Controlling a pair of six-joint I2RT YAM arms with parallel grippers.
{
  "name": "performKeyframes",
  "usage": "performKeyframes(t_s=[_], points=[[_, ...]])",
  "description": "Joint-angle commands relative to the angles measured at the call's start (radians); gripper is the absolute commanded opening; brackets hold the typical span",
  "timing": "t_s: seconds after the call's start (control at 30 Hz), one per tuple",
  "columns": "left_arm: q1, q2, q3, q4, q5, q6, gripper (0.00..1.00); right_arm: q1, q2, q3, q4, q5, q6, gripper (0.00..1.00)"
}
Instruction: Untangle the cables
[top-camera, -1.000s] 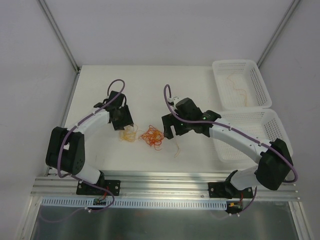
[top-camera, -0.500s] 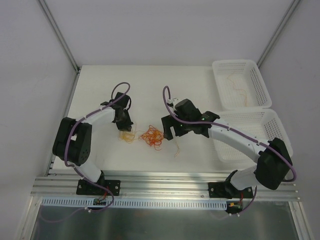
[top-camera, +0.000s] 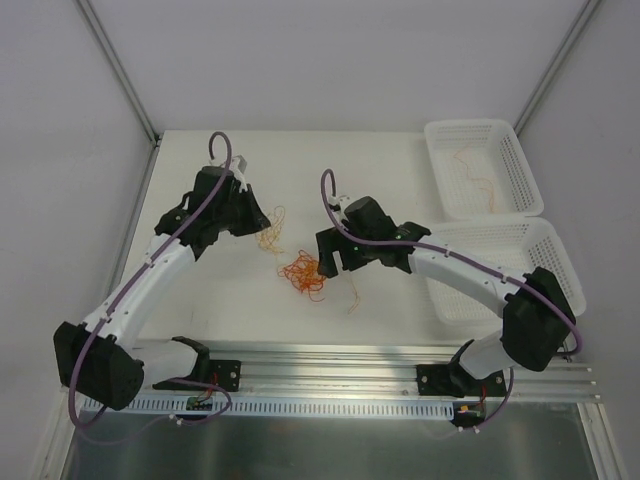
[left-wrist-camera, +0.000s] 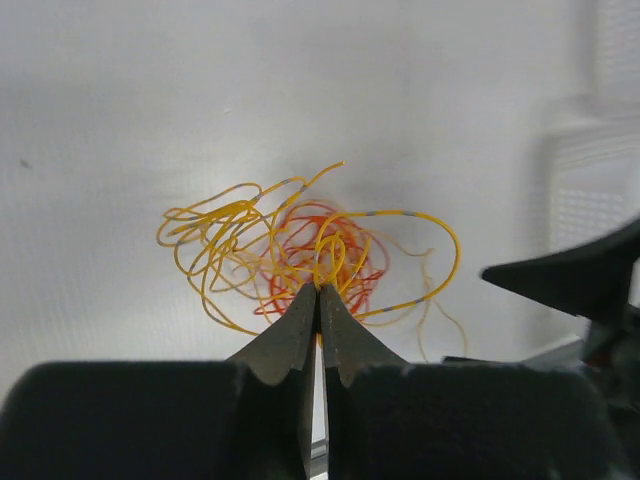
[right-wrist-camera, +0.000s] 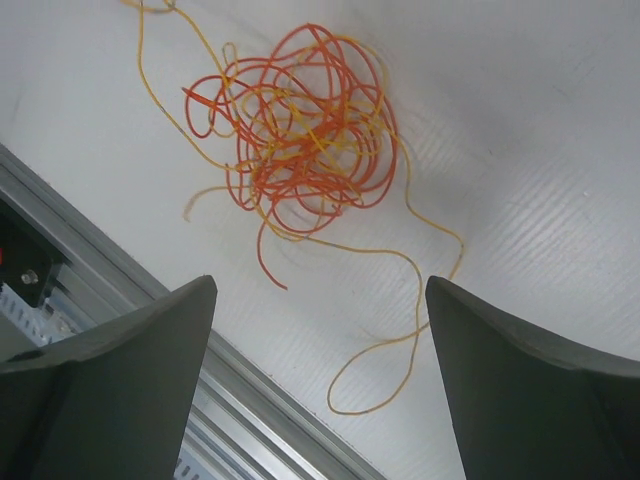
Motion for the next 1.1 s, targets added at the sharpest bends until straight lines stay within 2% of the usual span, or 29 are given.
performKeyframes(t_s=[0.0,0.13,0.4,0.67,0.9,0.93,1.03,1.07], points=[[-0.009,-0.082,0.081,0.004,0.105,0.079,0.00,-0.018,-0.052,0.016,0.119,-0.061,0.052,0.90],[-0.014,-0.113,0.118,0.005,0.155,0.087,0.00,-0.031,-0.128,0.001,0.252,-0.126,0.104,0.87],[-0.060,-0.119,0.132,0.004,0.152,0.087,0.00,-0.028,-0.223,0.060,0.352,-0.114,0.226,0.83],[-0.132,-0.107,0.155,0.004,0.108,0.085,0.00,-0.023,-0.171,0.077,0.437,-0.133,0.321,0.79],[-0.173,-0.098,0.164,0.004,0.083,0.078,0.00,-0.014,-0.119,0.099,0.434,-0.146,0.321,0.72],[-0.181,-0.096,0.166,0.004,0.080,0.078,0.00,-0.012,-0.114,0.096,0.435,-0.147,0.322,0.70],[-0.190,-0.095,0.166,0.005,0.076,0.079,0.00,-0.012,-0.109,0.086,0.431,-0.150,0.315,0.52],[-0.193,-0.093,0.163,0.005,0.073,0.084,0.00,-0.014,-0.112,0.088,0.420,-0.132,0.304,0.35]])
